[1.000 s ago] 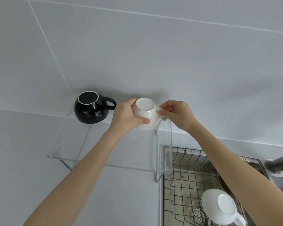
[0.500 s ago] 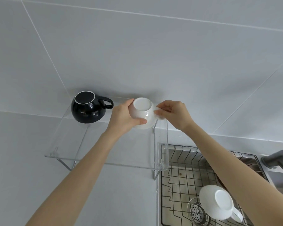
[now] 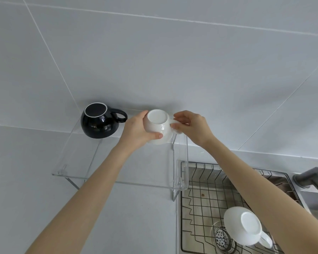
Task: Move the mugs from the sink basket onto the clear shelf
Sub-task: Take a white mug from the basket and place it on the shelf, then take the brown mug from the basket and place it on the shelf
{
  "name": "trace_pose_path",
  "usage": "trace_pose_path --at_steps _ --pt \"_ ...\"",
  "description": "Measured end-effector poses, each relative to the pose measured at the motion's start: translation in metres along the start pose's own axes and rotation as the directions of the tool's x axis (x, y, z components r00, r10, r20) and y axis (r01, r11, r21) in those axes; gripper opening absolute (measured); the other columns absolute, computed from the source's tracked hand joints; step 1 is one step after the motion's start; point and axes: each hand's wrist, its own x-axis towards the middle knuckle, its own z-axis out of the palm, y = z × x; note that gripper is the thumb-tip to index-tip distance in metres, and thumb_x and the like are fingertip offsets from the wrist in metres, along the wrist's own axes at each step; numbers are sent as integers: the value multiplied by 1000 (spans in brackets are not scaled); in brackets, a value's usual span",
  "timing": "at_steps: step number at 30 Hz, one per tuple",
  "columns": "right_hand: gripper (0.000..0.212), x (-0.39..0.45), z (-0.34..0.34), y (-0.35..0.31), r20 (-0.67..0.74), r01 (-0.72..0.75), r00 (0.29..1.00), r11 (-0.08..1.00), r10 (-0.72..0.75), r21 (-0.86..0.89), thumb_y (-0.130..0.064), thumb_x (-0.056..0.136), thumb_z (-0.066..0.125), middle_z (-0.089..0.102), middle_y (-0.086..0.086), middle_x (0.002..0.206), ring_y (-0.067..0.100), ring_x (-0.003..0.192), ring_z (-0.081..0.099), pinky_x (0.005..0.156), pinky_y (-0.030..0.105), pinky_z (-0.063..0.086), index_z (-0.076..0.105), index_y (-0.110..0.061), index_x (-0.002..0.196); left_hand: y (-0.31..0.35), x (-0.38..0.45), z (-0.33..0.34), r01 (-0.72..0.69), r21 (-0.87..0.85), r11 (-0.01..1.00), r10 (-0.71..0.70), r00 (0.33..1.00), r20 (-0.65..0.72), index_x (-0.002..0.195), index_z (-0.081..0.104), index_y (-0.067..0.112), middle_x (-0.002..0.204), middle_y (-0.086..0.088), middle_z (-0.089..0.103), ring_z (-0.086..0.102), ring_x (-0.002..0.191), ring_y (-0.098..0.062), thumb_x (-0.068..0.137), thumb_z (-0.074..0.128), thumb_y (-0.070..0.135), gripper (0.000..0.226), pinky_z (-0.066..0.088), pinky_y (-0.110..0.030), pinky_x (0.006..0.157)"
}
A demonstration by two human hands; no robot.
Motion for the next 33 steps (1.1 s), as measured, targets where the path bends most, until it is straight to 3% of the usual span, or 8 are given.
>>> trace_pose_path --at_steps 4,9,12,16,21,26,29,33 --pt "33 -10 -14 -5 -43 30 999 999 -30 -15 -12 82 64 64 4 103 15 98 61 80 6 48 58 -13 114 13 -5 3 -9 73 997 8 1000 6 126 43 8 127 -5 52 47 119 -22 60 83 23 79 27 -14 76" --pt "22 -43 -54 0 -76 33 996 999 -34 -14 -14 86 58 69 3 102 13 98 64 86 12 48 62 -22 106 42 -22 24 -176 192 965 172 984 38 139 29 17 154 -4 22 22 141 -18 63 79 33 92 22 -28 109" --pt "25 -71 -82 8 -109 -9 994 1000 11 19 -13 85 58 69 5 99 18 92 65 89 31 51 60 -23 108 67 -39 52 -291 181 939 278 956 94 137 32 17 148 -2 33 31 135 -16 68 76 32 83 23 -19 101" --pt "27 -111 -129 28 -180 -55 982 998 58 22 -12 85 58 68 4 97 20 88 66 88 35 51 57 -27 107 93 -64 100 -370 107 923 350 921 168 134 38 20 139 1 44 39 129 -15 71 73 32 73 25 -16 98" --pt "24 -156 -184 75 -279 -192 943 981 182 -7 -12 86 57 69 5 97 27 95 64 93 43 51 59 -26 104 107 -82 169 -331 23 943 303 888 347 133 40 19 138 -2 48 43 128 -17 71 74 34 72 34 -30 107" --pt "25 -182 -202 135 -297 -356 896 934 331 -33 -13 83 61 70 8 104 19 98 63 99 38 48 62 -15 107 100 -84 233 -202 -14 979 182 846 501 133 42 16 139 -3 49 45 127 -15 70 76 28 73 32 -23 101" --pt "30 -195 -198 177 -297 -492 845 864 445 -104 -16 81 64 68 11 111 21 100 61 91 31 45 61 -9 110 91 -81 273 -132 7 991 105 816 568 133 43 15 140 -5 49 45 129 -17 68 78 23 74 34 -29 106" --pt "32 -214 -178 215 -284 -621 766 777 576 -99 -19 81 62 67 12 109 24 96 61 87 37 50 57 -7 111 81 -69 311 -140 83 987 53 760 647 135 39 15 144 -6 43 38 133 -20 66 78 16 79 29 -31 109"
